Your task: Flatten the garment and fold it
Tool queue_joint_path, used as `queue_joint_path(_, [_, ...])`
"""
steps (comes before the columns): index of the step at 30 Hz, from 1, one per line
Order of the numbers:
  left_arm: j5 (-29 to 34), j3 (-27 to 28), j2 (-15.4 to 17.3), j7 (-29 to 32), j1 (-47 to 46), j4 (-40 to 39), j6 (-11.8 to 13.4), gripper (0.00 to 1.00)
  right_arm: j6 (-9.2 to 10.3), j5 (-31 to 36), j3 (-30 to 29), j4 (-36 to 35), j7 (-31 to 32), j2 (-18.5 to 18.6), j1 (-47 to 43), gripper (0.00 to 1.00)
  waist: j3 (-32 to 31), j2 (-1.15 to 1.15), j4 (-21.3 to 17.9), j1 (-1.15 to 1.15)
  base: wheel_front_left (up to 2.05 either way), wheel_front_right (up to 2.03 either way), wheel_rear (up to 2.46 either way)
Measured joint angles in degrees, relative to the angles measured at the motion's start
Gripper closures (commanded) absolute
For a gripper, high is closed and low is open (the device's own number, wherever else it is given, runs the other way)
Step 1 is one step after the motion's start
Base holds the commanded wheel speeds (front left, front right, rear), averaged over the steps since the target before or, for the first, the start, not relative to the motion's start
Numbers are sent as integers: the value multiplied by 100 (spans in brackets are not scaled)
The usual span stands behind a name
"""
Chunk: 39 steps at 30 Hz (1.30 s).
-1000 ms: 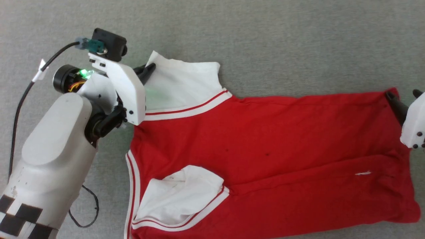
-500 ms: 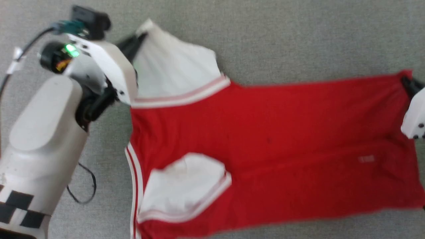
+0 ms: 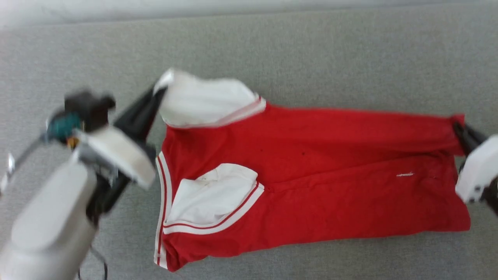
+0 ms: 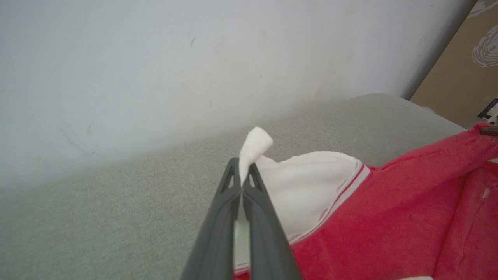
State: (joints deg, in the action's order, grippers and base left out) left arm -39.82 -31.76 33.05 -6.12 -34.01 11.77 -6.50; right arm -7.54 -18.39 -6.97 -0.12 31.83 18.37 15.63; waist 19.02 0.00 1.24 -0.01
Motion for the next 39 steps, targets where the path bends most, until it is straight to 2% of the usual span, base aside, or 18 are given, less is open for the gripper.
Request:
queue_joint_path(4, [-179,75,158,-283,944,-519,227,100,0,-160,-146,-74,-279,-76,-567,100,-195,0,30,0,0,0,0])
queue_joint_path(9, [-457,108,293,-339,1903,-953,502,100,0,-260,-240,-53,-447,-279,-1159,100,-404,0,63,-1,0,0,0])
queue_joint_path(16, [-755,-210,304,177,2579,-820,612,100,0,-233,-121,182,-541,-336,-1505,98,-667,0,53,0,0,0,0])
queue_joint_path(18, [-748,-301,305,314,2582,-657,621,79,0,-233,-54,275,-572,-349,-1502,77,-728,0,39,0,0,0,0])
queue_joint_path(19, [-735,-333,301,337,2581,-588,628,60,0,-233,-24,316,-576,-354,-1500,55,-758,0,31,0,0,0,0])
queue_joint_path(20, [-720,-336,283,331,2580,-533,651,4,0,-233,2,346,-599,-355,-1498,6,-785,0,22,0,0,0,0])
queue_joint_path(21, [-721,-326,250,300,2573,-501,665,0,0,-233,13,375,-638,-357,-1494,0,-809,0,13,0,0,0,0])
queue_joint_path(26, [-782,-57,75,-124,2565,-552,865,0,0,-304,-29,346,-782,-361,-1482,0,-914,0,-13,0,0,0,0])
queue_joint_path(31, [-616,620,37,-773,2643,-1084,1394,0,0,-447,-347,-8,-922,-463,-1543,0,-931,0,-26,1,0,0,0])
queue_joint_path(35, [302,1546,-218,-861,2968,-1973,1940,0,0,-414,-609,-168,-905,-577,-1669,0,-853,0,-22,1,0,0,0])
queue_joint_path(39, [1214,2039,-660,-861,3411,-2603,2020,0,1,-318,-775,-110,-648,-735,-1724,0,-731,0,14,1,0,0,0])
